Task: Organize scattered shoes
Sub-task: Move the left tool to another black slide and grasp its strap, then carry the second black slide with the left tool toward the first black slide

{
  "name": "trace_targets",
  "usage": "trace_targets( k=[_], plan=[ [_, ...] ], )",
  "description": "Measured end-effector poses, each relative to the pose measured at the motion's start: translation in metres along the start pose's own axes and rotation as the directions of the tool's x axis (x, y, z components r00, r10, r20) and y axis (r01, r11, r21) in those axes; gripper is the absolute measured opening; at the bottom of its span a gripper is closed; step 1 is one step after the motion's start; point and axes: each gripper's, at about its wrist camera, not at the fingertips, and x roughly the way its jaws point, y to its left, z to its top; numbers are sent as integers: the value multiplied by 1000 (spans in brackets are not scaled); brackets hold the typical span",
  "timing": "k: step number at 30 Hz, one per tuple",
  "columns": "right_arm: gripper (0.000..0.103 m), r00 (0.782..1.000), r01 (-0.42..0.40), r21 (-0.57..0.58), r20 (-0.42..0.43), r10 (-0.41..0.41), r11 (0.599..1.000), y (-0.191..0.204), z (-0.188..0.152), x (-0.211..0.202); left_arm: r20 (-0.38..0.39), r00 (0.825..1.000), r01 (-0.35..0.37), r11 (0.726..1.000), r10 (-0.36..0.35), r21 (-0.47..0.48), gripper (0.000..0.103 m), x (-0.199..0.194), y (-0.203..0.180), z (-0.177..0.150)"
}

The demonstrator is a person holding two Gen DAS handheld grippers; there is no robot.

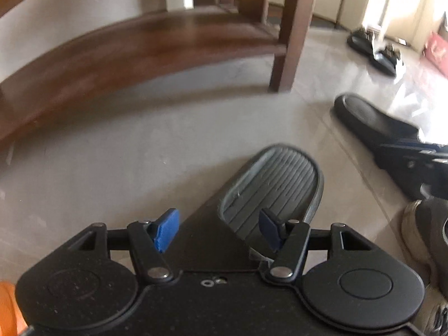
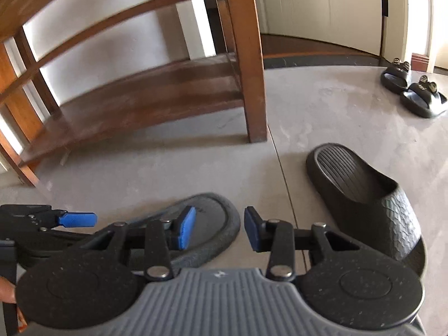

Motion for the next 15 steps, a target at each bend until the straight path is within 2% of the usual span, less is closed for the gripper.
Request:
trace_targets(
  k=[4,5,6,8,9,10,12,13,15],
  plan=[
    [43,999,3,-55,-34,-4,998,3,5,2,-84,996,18,1000,-16,24,56,19,4,11],
    [43,999,16,-88,-27,-19,996,3,4,2,-99,995,11,1000,-8,26,53,22,6,12],
    [43,999,26,-111,-20,-28,994,2,4,2,-114,993,-2,1000,6,30,40,25,8,13],
    [43,1000,19,-94,-14,-20,995,0,1,1,-140,990,-25,999,29,29,38,30,13,13],
    [43,1000,11,-73,-6,-11,997,1,-2,0,-149,988,-32,999,34,18,33,31,16,12],
    [43,1000,3,-62,0,-3,998,3,-5,0,-151,987,-51,999,52,9,30,31,21,10],
    [43,1000,-18,-43,4,18,999,11,-10,1,-136,982,-132,991,131,1,27,26,32,4],
    [43,1000,-29,-34,5,29,999,15,-12,2,-133,979,-158,987,155,-18,27,24,39,2],
    [43,999,-42,-30,4,42,999,24,-15,6,-131,974,-201,969,183,-146,31,18,66,-8]
  ],
)
